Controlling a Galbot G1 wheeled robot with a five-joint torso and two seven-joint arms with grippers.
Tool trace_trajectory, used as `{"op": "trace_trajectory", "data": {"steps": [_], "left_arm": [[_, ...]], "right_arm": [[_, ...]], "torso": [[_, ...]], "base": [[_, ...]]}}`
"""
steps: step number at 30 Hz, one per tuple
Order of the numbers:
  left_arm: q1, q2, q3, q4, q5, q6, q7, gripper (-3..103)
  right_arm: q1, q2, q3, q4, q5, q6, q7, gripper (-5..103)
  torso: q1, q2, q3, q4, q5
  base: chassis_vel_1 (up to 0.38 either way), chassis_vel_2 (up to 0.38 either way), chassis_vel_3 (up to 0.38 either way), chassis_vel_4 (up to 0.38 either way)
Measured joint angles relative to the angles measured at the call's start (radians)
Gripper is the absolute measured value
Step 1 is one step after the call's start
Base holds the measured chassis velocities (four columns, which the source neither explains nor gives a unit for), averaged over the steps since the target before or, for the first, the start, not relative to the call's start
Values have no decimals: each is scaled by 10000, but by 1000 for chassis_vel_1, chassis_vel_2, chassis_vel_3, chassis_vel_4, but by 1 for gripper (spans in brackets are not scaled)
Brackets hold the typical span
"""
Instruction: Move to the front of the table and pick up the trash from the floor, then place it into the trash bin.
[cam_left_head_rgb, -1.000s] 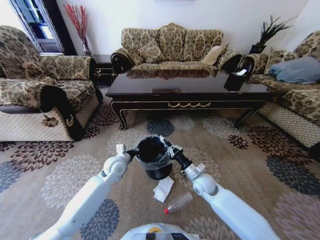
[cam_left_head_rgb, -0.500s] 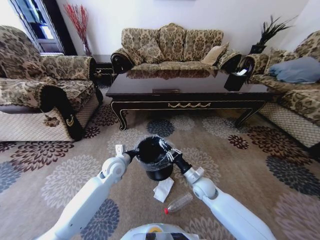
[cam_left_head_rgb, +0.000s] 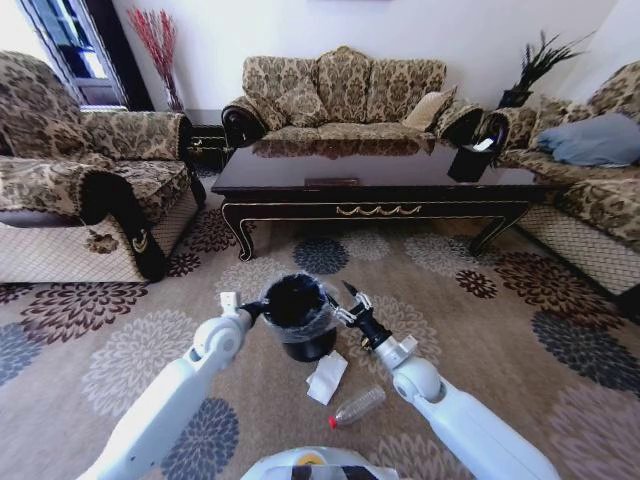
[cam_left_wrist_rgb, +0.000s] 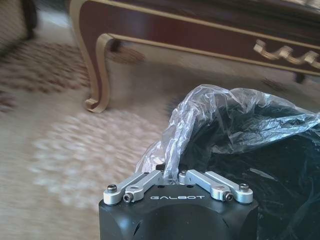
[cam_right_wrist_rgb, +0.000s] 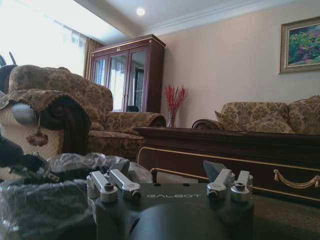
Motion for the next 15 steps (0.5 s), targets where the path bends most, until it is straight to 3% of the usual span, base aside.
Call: {"op": "trace_trajectory", "data": {"steps": [2,4,6,10,11,12,15], "left_arm": [[104,241,-348,-43,-59,7,43,4],[323,790,-998,-137,-225,8,58,4],[441,982,-1233,-183,-277,8,57,4],[940,1266,-1891,-531,-386,6,82,4],[1117,1277,-2045,-720,-406,7,95,4],[1117,1277,-2045,-720,-406,7,95,4],[1336,1302,-2201,-944,-417,10,102,4]], "right_arm": [[-81,-213,105,0,87,-1,-202,86],[-196,-848,250,-117,333,17,-972,96],[-203,-1116,266,-269,371,63,-1418,96],[52,-1620,95,-1546,-199,551,-3957,100],[286,-1558,-57,-2281,-794,830,-5079,100],[286,-1558,-57,-2281,-794,830,-5079,100],[686,-1213,-213,-3287,-1619,1167,-6609,100]], "torso": [[0,0,0,-1,-1],[0,1,-1,3,6],[0,1,-1,3,2],[0,0,0,0,1],[1,0,0,-1,1],[1,0,0,-1,1],[0,0,0,-4,6]], "base": [[0,0,0,0],[0,0,0,0],[0,0,0,0],[0,0,0,0],[0,0,0,0],[0,0,0,0],[0,0,0,0]]}}
